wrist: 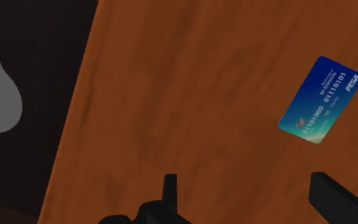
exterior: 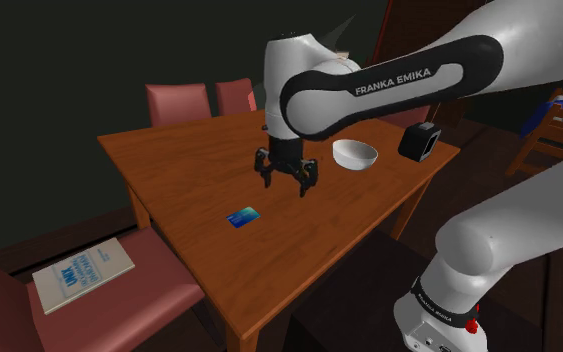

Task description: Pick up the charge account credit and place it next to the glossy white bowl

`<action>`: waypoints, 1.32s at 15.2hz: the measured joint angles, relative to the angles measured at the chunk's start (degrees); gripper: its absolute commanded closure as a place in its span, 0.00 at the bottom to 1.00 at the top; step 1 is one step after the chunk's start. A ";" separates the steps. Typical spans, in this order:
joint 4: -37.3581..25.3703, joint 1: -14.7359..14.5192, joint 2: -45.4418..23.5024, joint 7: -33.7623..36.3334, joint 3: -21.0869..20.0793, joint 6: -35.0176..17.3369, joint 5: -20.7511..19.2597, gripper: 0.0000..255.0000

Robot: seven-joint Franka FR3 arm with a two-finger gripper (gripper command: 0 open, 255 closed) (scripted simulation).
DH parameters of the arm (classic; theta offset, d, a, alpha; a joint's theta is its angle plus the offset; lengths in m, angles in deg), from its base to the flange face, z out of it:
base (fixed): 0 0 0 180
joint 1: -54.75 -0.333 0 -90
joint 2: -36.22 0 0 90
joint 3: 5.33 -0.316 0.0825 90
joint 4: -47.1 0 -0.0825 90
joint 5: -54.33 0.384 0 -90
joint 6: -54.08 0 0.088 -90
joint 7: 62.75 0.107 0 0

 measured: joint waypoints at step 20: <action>-8.66 9.01 -30.82 41.81 -10.75 -11.56 -23.84 0.00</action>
